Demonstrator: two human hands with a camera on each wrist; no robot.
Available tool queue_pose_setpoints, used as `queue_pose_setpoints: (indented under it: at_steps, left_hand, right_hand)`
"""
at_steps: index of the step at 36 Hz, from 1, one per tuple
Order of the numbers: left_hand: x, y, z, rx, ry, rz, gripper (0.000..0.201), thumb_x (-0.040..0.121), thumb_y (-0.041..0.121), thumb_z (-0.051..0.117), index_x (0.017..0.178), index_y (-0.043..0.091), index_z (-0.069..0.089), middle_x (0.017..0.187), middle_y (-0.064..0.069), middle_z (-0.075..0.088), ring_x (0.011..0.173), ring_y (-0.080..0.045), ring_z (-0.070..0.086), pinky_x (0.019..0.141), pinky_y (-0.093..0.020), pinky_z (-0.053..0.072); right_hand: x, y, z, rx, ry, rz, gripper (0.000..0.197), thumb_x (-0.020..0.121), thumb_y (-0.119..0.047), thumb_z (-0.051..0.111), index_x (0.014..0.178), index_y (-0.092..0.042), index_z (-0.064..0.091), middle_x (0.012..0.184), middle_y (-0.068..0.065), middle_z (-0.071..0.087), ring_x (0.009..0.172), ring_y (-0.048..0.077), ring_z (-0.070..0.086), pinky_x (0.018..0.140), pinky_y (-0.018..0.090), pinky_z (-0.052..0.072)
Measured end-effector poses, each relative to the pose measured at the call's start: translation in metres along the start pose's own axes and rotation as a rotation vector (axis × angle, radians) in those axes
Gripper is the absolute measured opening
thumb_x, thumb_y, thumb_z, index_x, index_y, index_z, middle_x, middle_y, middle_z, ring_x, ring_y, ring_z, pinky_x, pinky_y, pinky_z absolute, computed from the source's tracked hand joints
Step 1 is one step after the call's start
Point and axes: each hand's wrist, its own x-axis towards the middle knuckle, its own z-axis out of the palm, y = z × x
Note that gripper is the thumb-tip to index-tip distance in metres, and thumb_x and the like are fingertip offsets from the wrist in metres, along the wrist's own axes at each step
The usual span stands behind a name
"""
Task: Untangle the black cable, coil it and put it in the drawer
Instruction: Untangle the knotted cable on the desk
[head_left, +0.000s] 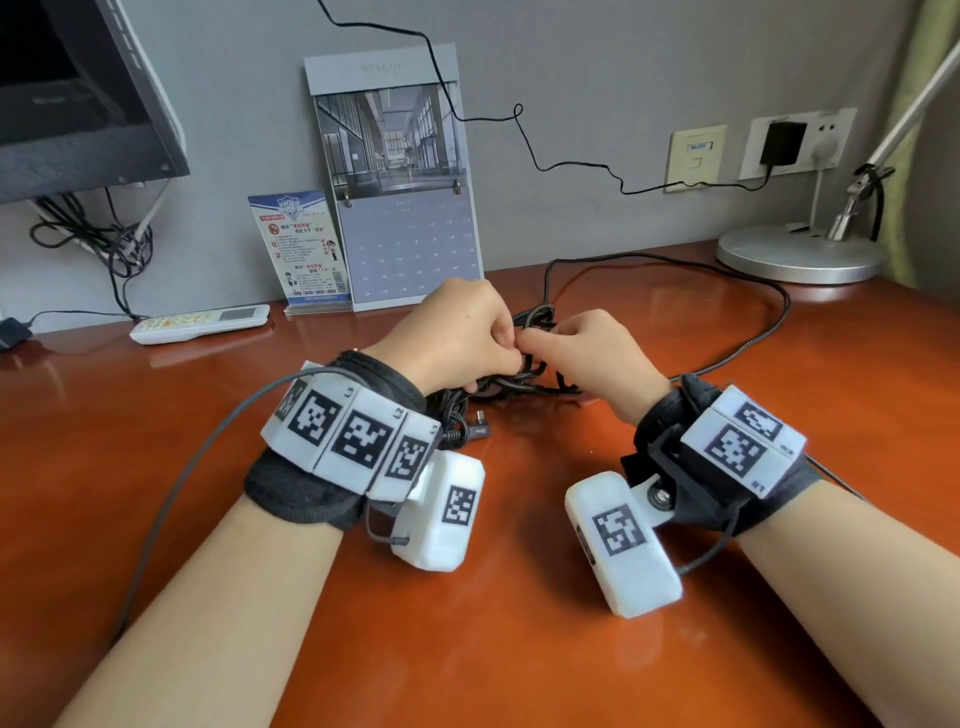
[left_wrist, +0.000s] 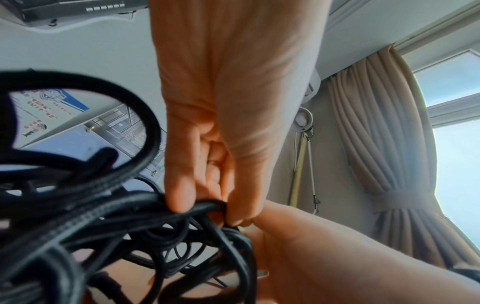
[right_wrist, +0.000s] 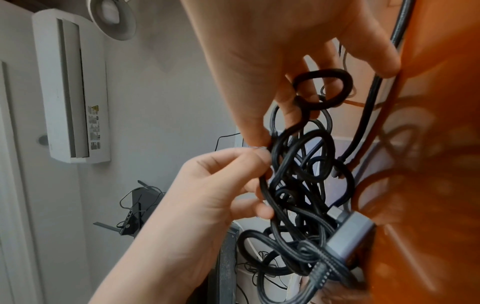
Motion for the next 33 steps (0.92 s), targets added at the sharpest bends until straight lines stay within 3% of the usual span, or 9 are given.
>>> queue_pose_setpoints:
  at_steps: [5, 10, 13, 16, 18, 20, 25, 30, 33]
  left_hand:
    - [0.003, -0.004, -0.003, -0.151, 0.022, -0.053, 0.011, 0.087, 0.015, 0.061, 0.078, 0.016, 0.068, 0.068, 0.003, 0.068, 0.050, -0.007, 0.066, 0.059, -0.017, 0.053]
    - [0.002, -0.009, -0.012, -0.455, -0.084, -0.093, 0.015, 0.095, 0.007, 0.050, 0.083, 0.013, 0.056, 0.082, -0.005, 0.063, 0.078, -0.011, 0.066, 0.073, -0.023, 0.058]
    - [-0.002, -0.012, -0.017, -0.387, -0.232, -0.055, 0.019, 0.092, 0.004, 0.049, 0.078, 0.016, 0.056, 0.085, -0.003, 0.059, 0.082, -0.009, 0.058, 0.078, -0.024, 0.057]
    - [-0.002, -0.005, -0.012, -0.258, -0.247, -0.076, 0.017, 0.092, 0.016, 0.050, 0.076, 0.015, 0.056, 0.079, 0.002, 0.061, 0.070, -0.008, 0.055, 0.060, -0.026, 0.056]
    - [0.001, 0.001, -0.006, -0.255, -0.202, -0.104, 0.017, 0.092, 0.020, 0.046, 0.081, 0.015, 0.057, 0.073, 0.004, 0.064, 0.058, -0.010, 0.054, 0.044, -0.020, 0.046]
    - [0.004, 0.004, -0.002, -0.230, -0.145, -0.105, 0.016, 0.093, 0.020, 0.043, 0.089, 0.017, 0.058, 0.069, 0.006, 0.066, 0.051, -0.011, 0.053, 0.040, -0.018, 0.038]
    - [0.004, 0.007, 0.001, -0.271, -0.114, -0.123, 0.017, 0.095, 0.015, 0.041, 0.104, 0.019, 0.054, 0.068, 0.006, 0.063, 0.051, -0.012, 0.044, 0.053, -0.024, 0.045]
    - [0.000, 0.004, -0.013, -0.548, -0.147, -0.121, 0.021, 0.091, -0.002, 0.047, 0.084, 0.016, 0.054, 0.083, 0.001, 0.061, 0.083, -0.010, 0.056, 0.072, -0.022, 0.050]
    - [-0.006, 0.005, -0.024, -0.750, -0.206, -0.044, 0.014, 0.089, 0.005, 0.050, 0.080, 0.015, 0.051, 0.071, 0.002, 0.059, 0.077, -0.016, 0.066, 0.076, -0.023, 0.050]
  right_hand:
    - [0.004, 0.002, -0.002, 0.068, 0.106, -0.015, 0.030, 0.081, -0.031, 0.059, 0.078, -0.002, 0.064, 0.060, -0.001, 0.053, 0.063, 0.019, 0.056, 0.072, 0.039, 0.056]
    - [0.010, 0.007, -0.005, 0.062, 0.246, -0.062, 0.027, 0.082, -0.027, 0.058, 0.077, -0.001, 0.064, 0.063, 0.001, 0.058, 0.071, 0.029, 0.063, 0.073, 0.047, 0.056]
    - [0.012, 0.009, -0.008, 0.070, 0.288, -0.119, 0.024, 0.082, -0.024, 0.058, 0.073, -0.002, 0.062, 0.063, 0.002, 0.057, 0.071, 0.033, 0.063, 0.071, 0.047, 0.056]
    - [0.010, 0.009, -0.007, 0.049, 0.279, -0.210, 0.019, 0.081, -0.019, 0.058, 0.066, -0.008, 0.057, 0.060, -0.003, 0.054, 0.062, 0.023, 0.058, 0.064, 0.037, 0.052]
    - [0.008, 0.008, -0.005, 0.008, 0.286, -0.287, 0.021, 0.080, -0.019, 0.059, 0.061, -0.013, 0.052, 0.063, -0.005, 0.053, 0.061, 0.013, 0.050, 0.058, 0.028, 0.041]
    - [0.006, 0.006, -0.002, -0.022, 0.293, -0.340, 0.018, 0.079, -0.020, 0.060, 0.063, -0.015, 0.054, 0.073, -0.003, 0.056, 0.067, 0.011, 0.048, 0.059, 0.023, 0.034]
    - [0.006, 0.006, -0.001, -0.040, 0.276, -0.346, 0.014, 0.079, -0.019, 0.061, 0.071, -0.008, 0.062, 0.083, 0.001, 0.061, 0.075, 0.013, 0.051, 0.062, 0.024, 0.035]
    - [0.011, 0.012, -0.004, -0.052, 0.299, -0.276, 0.016, 0.079, -0.020, 0.059, 0.075, -0.005, 0.063, 0.074, 0.003, 0.062, 0.071, 0.019, 0.056, 0.065, 0.029, 0.042]
    - [0.016, 0.018, -0.008, -0.007, 0.301, -0.179, 0.019, 0.081, -0.020, 0.058, 0.076, -0.002, 0.063, 0.065, 0.003, 0.059, 0.066, 0.027, 0.061, 0.069, 0.037, 0.052]
